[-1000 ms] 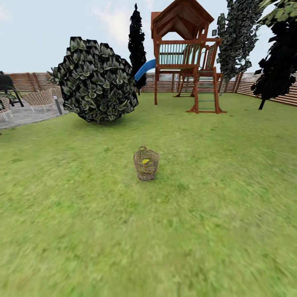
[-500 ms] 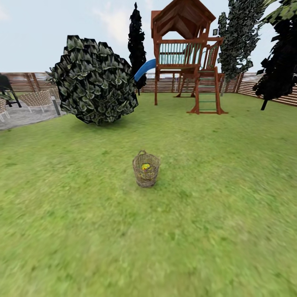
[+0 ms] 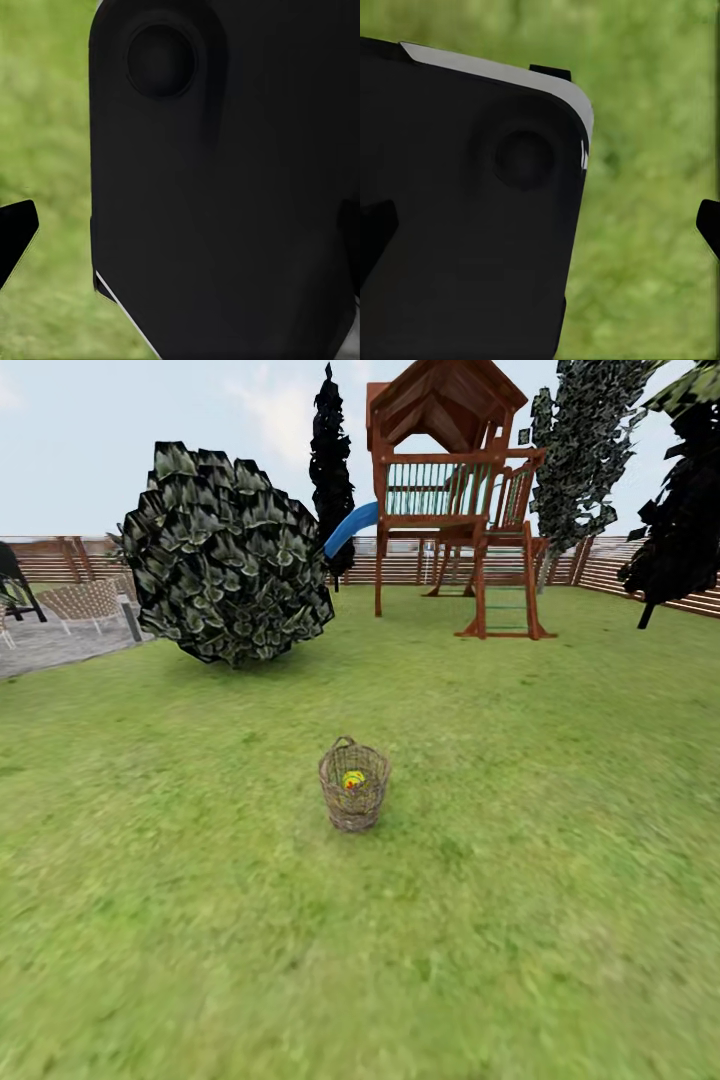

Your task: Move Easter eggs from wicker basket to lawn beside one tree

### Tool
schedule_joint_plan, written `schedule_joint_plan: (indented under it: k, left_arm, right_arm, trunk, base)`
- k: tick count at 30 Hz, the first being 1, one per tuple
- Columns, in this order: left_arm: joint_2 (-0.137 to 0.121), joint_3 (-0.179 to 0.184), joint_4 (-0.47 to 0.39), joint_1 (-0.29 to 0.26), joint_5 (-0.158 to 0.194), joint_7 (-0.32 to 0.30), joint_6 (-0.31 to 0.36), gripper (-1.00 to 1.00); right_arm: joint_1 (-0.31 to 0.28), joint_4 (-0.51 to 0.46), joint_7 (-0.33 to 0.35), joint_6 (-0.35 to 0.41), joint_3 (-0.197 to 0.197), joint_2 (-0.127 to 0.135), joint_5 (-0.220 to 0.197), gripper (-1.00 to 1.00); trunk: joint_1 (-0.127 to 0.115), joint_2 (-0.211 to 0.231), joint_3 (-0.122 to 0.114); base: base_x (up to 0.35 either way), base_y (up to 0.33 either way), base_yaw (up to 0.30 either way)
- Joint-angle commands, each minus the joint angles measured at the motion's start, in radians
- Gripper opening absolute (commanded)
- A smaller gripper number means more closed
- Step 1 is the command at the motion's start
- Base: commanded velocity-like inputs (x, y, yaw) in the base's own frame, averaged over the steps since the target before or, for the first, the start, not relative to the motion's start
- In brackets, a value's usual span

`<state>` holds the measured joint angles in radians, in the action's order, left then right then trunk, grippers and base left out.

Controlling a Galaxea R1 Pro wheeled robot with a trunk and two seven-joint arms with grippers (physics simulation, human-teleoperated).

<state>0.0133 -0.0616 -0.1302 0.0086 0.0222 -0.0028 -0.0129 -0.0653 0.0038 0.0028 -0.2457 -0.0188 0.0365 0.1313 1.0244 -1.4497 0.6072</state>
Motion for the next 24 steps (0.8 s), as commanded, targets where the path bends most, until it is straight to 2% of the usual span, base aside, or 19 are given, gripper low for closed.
schedule_joint_plan:
  k: [1, 24]
  left_arm:
    - [0.001, -0.006, -0.002, 0.001, 0.002, 0.000, -0.001, 1.00]
    - [0.001, -0.006, -0.002, 0.001, 0.002, 0.000, -0.001, 1.00]
  right_arm:
    - [-0.001, 0.001, 0.000, -0.003, -0.001, 0.000, 0.005, 1.00]
    - [-0.001, 0.001, 0.000, -0.003, -0.001, 0.000, 0.005, 1.00]
  trunk:
    - [0.001, 0.000, 0.001]
    - [0.001, 0.000, 0.001]
  base:
    - [0.342, 0.000, 0.000]
    - [0.342, 0.000, 0.000]
